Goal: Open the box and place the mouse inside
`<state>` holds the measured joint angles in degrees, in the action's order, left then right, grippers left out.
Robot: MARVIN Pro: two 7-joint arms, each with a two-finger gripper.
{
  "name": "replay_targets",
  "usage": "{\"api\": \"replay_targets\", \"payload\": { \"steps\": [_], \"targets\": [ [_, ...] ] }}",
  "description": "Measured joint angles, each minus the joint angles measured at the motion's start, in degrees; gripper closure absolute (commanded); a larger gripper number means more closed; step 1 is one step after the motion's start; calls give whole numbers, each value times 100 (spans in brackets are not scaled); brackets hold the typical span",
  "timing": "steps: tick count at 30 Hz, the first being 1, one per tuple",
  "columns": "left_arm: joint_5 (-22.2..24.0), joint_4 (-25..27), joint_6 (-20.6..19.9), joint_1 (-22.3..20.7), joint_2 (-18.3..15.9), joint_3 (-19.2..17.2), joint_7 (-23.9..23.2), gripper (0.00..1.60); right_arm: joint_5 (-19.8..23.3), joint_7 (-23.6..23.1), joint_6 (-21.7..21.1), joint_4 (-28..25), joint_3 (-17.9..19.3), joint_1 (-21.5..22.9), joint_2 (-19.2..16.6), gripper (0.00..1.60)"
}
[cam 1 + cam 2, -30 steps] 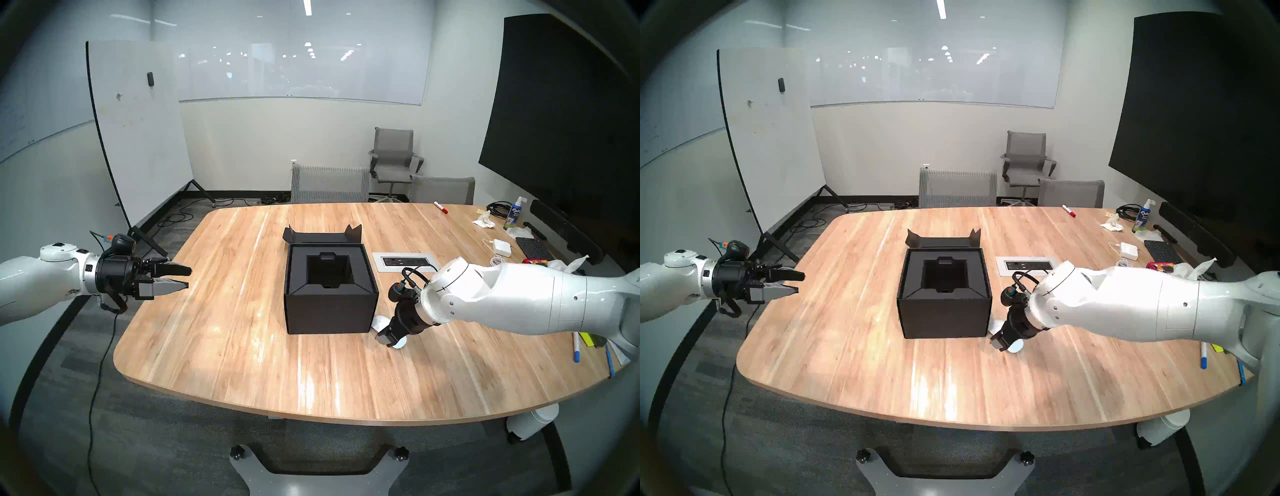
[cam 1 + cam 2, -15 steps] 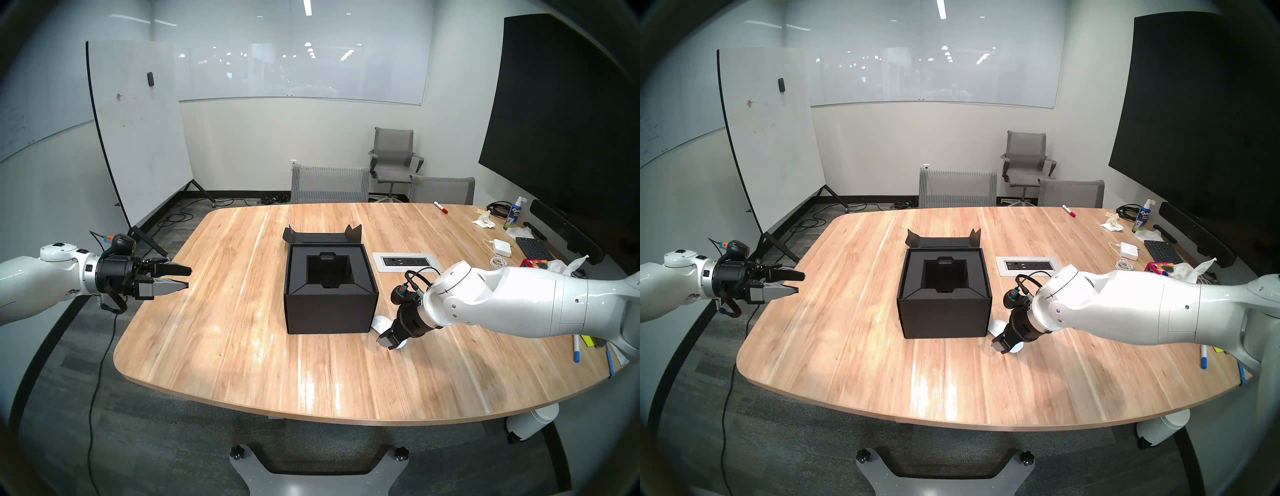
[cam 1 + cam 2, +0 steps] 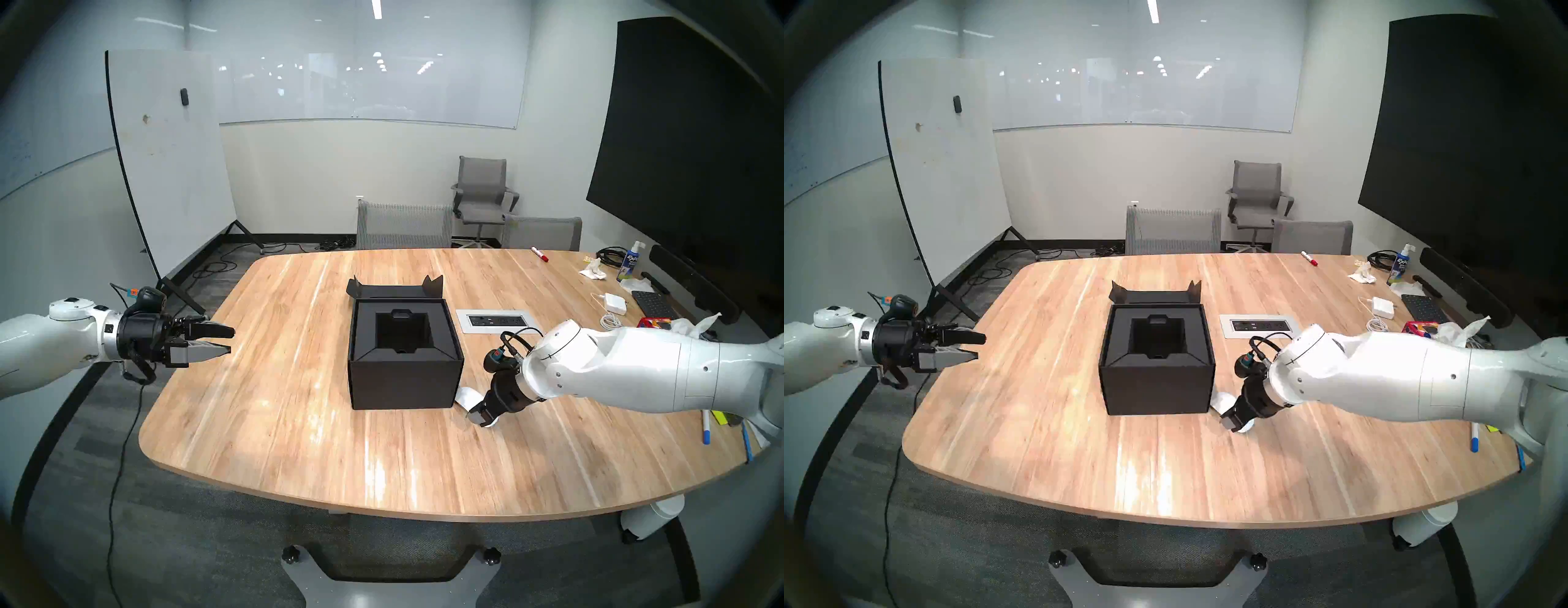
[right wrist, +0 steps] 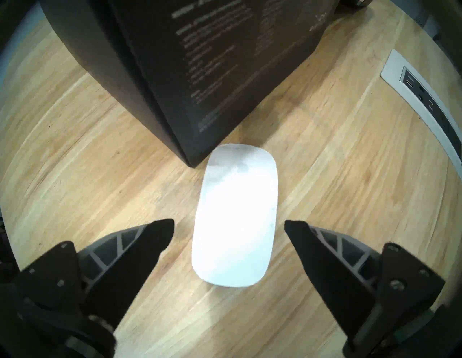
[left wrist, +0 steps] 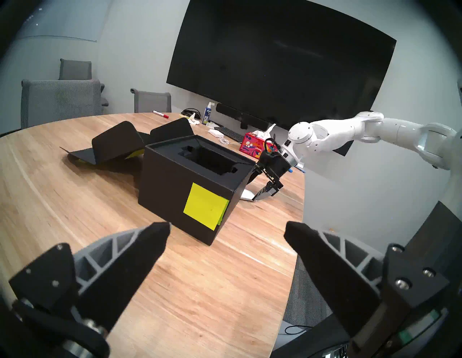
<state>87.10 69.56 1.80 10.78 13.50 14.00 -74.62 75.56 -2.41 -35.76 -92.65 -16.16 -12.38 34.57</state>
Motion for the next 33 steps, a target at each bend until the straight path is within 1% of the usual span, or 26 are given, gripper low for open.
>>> {"api": "replay_targets", "payload": {
  "steps": [17,27,33],
  "targets": [
    [0,0,0,0,0,0,0,0,-131,-310,156,337,2,-89,248,0],
    [0,0,0,0,0,0,0,0,-84,-331,176,380,7,-125,293,0],
    [0,0,0,0,0,0,0,0,-37,-253,176,363,8,-146,301,0]
  ]
}}
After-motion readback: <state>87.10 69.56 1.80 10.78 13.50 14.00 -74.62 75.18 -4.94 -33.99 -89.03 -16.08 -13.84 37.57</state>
